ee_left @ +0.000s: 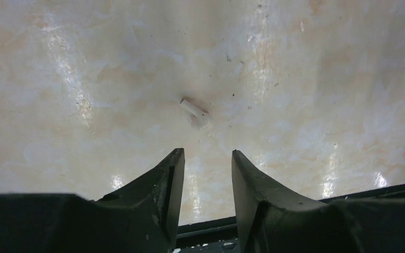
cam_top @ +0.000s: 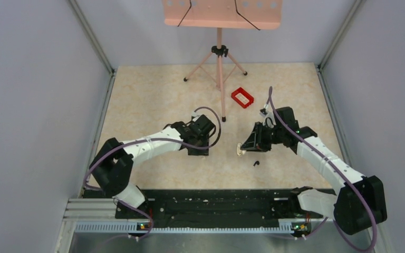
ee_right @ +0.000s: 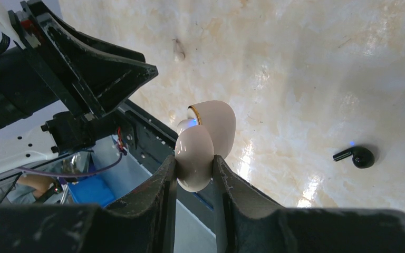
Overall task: Insert the wireless bluetooth earbuds into the charging case
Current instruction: Pick up the right earbud from the center of the board.
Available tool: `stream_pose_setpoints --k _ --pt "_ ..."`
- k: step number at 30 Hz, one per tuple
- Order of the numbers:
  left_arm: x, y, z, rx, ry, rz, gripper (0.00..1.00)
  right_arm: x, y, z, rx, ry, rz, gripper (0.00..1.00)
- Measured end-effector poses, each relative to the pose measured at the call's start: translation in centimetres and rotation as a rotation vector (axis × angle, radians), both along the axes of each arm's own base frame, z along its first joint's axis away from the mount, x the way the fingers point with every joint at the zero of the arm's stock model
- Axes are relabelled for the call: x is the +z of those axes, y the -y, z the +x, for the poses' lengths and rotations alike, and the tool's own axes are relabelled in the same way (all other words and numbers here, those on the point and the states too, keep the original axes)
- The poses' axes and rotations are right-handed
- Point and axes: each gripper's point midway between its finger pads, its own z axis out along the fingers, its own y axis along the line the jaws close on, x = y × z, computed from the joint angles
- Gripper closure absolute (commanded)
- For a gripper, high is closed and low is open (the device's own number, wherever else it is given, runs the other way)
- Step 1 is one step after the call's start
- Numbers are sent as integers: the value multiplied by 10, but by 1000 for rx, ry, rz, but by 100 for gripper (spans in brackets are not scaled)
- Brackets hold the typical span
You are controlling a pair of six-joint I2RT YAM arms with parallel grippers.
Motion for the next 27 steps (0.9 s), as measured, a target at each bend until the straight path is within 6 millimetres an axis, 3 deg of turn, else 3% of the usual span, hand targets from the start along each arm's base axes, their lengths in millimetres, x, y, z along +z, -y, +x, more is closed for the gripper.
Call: stream_pose_setpoints --k 3,7,10,16,27 --pt "-5 1 5 74 -7 5 57 -2 0 0 6 -5 -3 100" --pt "-23 4 12 156 -48 58 47 -5 -1 -1 18 -14 -4 100" --pt "-32 1 10 192 -71 89 47 -7 -1 -2 26 -21 -4 100" --pt "-30 0 11 239 -92 107 56 -7 -3 -3 42 -20 2 100" --pt "-38 -2 7 309 -172 129 53 -5 -4 -5 52 -25 11 100"
